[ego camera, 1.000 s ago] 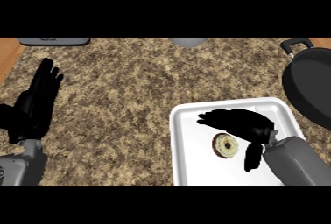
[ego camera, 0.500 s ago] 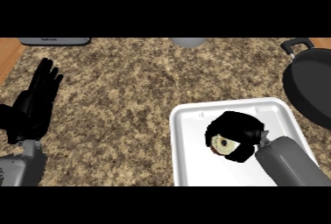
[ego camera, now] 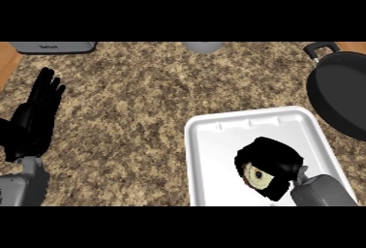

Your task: Pick the cupcake from the tray and place it in the pot

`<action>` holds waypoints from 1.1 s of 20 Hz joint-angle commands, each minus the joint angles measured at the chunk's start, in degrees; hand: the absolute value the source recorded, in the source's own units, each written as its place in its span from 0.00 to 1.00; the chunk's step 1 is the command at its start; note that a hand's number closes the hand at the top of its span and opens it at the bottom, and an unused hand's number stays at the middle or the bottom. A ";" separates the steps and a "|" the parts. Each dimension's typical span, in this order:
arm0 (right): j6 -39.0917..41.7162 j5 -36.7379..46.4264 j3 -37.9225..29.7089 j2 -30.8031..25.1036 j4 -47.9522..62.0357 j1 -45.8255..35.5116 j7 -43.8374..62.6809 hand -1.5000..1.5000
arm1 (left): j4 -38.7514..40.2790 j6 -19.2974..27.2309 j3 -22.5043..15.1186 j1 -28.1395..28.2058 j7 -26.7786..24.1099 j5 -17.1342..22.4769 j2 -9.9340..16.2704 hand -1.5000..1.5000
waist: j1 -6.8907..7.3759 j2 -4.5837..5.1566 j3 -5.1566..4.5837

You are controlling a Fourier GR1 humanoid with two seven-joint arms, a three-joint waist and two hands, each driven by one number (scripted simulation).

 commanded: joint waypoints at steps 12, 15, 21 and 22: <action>-3.47 -6.44 -10.21 2.63 -39.67 31.25 16.76 1.00 | 1.10 0.28 -1.03 -0.76 -0.55 -1.70 -1.59 0.50 | -0.46 0.31 0.10; -6.48 -12.01 -17.23 6.35 -47.07 32.44 18.22 1.00 | -0.19 -0.54 0.44 0.70 -0.23 -0.57 -0.33 0.50 | -1.14 0.05 0.10; -10.64 -20.02 -29.81 11.31 -53.68 28.05 22.59 1.00 | -1.47 0.06 -1.04 1.00 0.10 -1.70 -1.42 0.50 | 0.00 0.34 0.13; -10.66 -22.07 -31.95 11.76 -52.62 27.87 22.30 1.00 | 0.40 -0.41 0.59 -0.82 -0.50 -0.33 -1.09 0.50 | -0.09 0.43 0.13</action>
